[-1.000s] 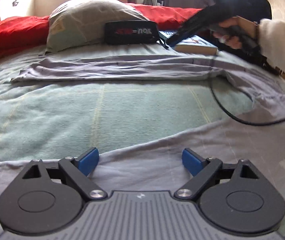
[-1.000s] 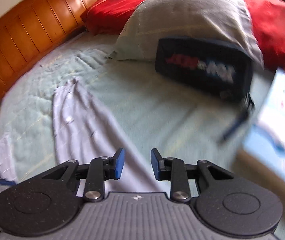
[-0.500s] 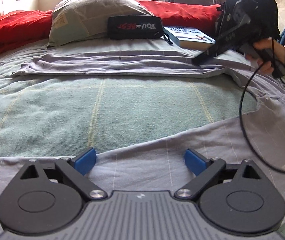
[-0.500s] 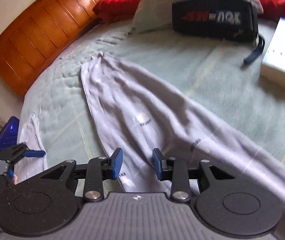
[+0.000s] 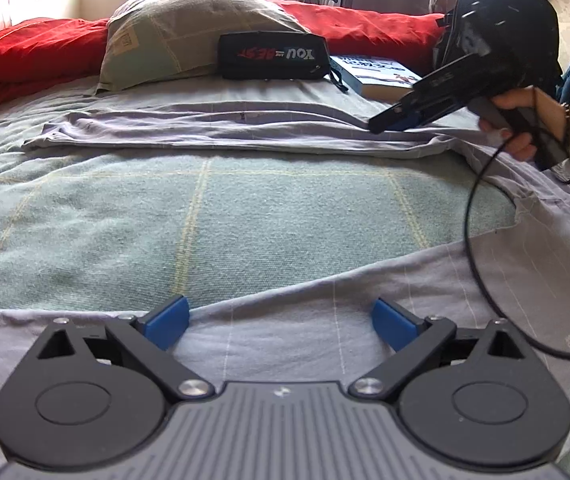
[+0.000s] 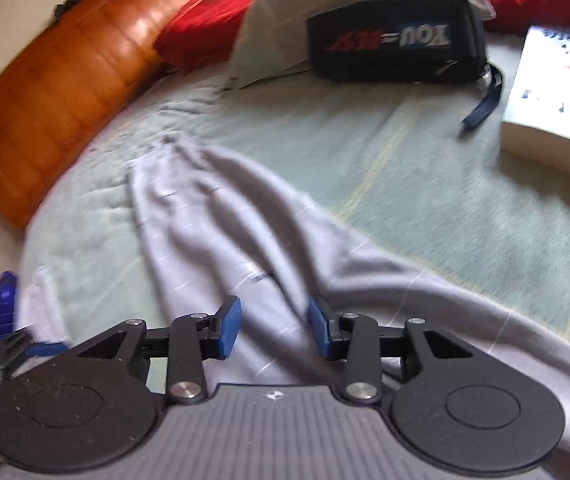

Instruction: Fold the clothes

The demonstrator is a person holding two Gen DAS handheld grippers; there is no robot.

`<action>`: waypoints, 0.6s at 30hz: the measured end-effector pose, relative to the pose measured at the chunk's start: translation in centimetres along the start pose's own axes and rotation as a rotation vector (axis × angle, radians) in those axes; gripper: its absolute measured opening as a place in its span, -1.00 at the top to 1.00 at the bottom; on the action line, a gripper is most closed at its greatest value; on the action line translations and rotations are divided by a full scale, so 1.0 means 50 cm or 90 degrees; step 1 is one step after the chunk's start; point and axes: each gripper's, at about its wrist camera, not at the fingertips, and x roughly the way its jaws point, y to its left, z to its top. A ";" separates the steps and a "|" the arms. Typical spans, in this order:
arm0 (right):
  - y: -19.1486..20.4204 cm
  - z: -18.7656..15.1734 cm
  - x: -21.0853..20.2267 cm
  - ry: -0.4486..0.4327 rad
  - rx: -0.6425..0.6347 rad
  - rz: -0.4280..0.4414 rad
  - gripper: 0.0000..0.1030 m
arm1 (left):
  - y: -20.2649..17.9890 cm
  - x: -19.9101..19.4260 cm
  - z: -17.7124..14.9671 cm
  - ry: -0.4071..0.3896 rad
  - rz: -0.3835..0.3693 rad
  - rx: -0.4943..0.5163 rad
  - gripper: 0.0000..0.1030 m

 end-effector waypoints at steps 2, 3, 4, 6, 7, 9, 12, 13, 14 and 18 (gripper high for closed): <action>-0.006 0.002 -0.031 -0.016 -0.009 -0.019 0.18 | -0.001 0.000 0.000 0.000 0.001 0.001 -0.92; -0.010 0.003 -0.048 -0.025 -0.014 -0.029 0.18 | 0.000 -0.001 0.000 0.000 0.001 0.000 -0.92; -0.024 0.005 -0.068 -0.043 -0.004 -0.036 0.18 | 0.000 -0.001 0.000 -0.001 0.000 -0.001 -0.92; -0.059 0.009 -0.107 -0.082 0.016 -0.059 0.18 | 0.000 0.000 -0.001 -0.001 0.000 -0.002 -0.92; -0.078 0.011 -0.122 -0.091 0.024 -0.080 0.18 | 0.000 0.000 -0.001 -0.002 0.000 -0.003 -0.92; -0.113 0.014 -0.144 -0.102 0.039 -0.119 0.18 | -0.001 0.001 -0.001 -0.001 0.000 -0.001 -0.93; -0.145 0.000 -0.146 -0.092 0.046 -0.130 0.18 | 0.000 0.001 0.000 -0.002 0.000 -0.002 -0.93; -0.145 -0.006 -0.139 -0.084 0.032 -0.136 0.18 | 0.000 0.001 -0.001 -0.002 0.000 -0.002 -0.94; -0.141 -0.012 -0.132 -0.080 0.015 -0.143 0.18 | 0.000 0.001 -0.001 -0.003 0.000 -0.002 -0.94; -0.114 -0.034 -0.105 -0.064 -0.055 -0.158 0.38 | 0.000 0.001 -0.002 -0.003 0.000 0.000 -0.94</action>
